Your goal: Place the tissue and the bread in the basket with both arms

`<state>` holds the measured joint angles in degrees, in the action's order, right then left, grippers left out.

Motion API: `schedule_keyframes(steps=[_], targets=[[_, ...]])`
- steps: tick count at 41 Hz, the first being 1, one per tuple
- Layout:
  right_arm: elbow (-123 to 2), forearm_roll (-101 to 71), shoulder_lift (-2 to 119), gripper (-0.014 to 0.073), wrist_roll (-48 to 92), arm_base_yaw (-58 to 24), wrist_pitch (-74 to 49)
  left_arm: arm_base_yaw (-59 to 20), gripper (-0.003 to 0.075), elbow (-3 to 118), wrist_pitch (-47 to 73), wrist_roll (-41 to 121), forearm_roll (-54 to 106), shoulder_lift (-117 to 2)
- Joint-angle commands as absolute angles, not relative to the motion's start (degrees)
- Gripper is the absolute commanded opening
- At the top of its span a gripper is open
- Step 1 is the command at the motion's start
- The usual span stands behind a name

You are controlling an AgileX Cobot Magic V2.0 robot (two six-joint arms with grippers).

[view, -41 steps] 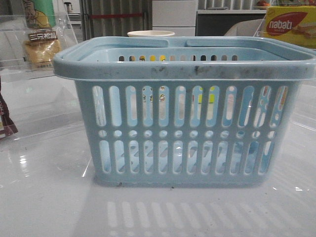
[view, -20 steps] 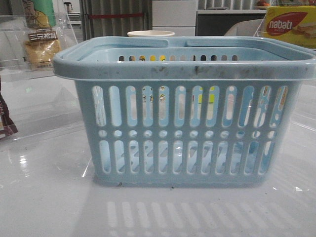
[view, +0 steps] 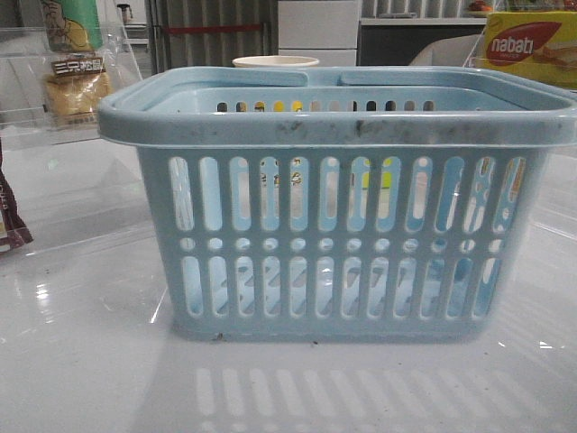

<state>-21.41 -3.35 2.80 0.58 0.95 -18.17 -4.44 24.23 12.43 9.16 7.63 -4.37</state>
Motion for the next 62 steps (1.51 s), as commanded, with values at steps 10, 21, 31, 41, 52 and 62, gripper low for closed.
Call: schedule_keyframes(steps=[10,21,31,41,52,62], targets=[[-36.1,-2.7,16.5,0.0027,0.9,1.1,-27.3,-4.8,0.0092,42.1,25.7,8.7,7.9,-19.2],[-36.9,-2.7,26.0,0.0027,0.9,1.1,-33.7,-4.8,0.0092,41.8,31.6,8.7,7.9,-26.3],[-36.9,-2.7,32.1,0.0027,0.9,1.1,-34.0,-4.8,0.0092,40.0,31.6,8.7,8.7,-30.0],[-36.8,-2.7,37.4,0.0050,0.9,1.1,-34.4,-4.8,0.0140,39.6,32.9,8.7,8.7,-33.9],[-36.8,-2.7,43.1,0.0489,0.9,1.1,-34.2,-4.8,0.0479,39.6,34.2,8.7,8.7,-37.8],[-40.0,-1.3,49.4,0.0520,-1.1,4.9,-30.4,-4.8,0.0477,39.6,34.0,8.7,8.7,-37.9]])
